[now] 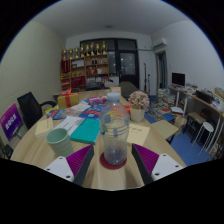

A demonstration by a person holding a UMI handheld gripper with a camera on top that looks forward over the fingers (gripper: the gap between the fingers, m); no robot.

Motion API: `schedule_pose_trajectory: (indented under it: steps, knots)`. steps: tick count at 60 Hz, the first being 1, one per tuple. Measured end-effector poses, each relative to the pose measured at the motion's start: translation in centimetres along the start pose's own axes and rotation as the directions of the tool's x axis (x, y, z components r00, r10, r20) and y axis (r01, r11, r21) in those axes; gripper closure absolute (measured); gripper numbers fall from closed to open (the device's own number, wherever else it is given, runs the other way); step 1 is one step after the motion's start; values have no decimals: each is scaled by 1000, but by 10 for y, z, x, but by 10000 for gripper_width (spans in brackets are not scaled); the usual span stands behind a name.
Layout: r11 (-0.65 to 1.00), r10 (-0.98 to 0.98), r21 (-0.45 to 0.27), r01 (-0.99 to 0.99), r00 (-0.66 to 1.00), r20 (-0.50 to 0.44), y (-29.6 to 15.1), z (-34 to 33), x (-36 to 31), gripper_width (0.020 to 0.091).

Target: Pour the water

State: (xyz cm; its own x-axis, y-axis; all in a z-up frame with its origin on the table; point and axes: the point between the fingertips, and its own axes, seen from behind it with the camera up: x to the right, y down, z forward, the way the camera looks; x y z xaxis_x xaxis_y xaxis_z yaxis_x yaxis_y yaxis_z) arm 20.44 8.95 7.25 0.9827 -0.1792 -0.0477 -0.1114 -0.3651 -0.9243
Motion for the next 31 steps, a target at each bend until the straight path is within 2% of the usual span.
schedule_pose_trajectory:
  steps: [12,31]
  knots:
    - [1000,-10,-3,10,1000,5,0,-116,-44,269]
    - [999,31,31,-28,995,-96,-6,-292,-112,265]
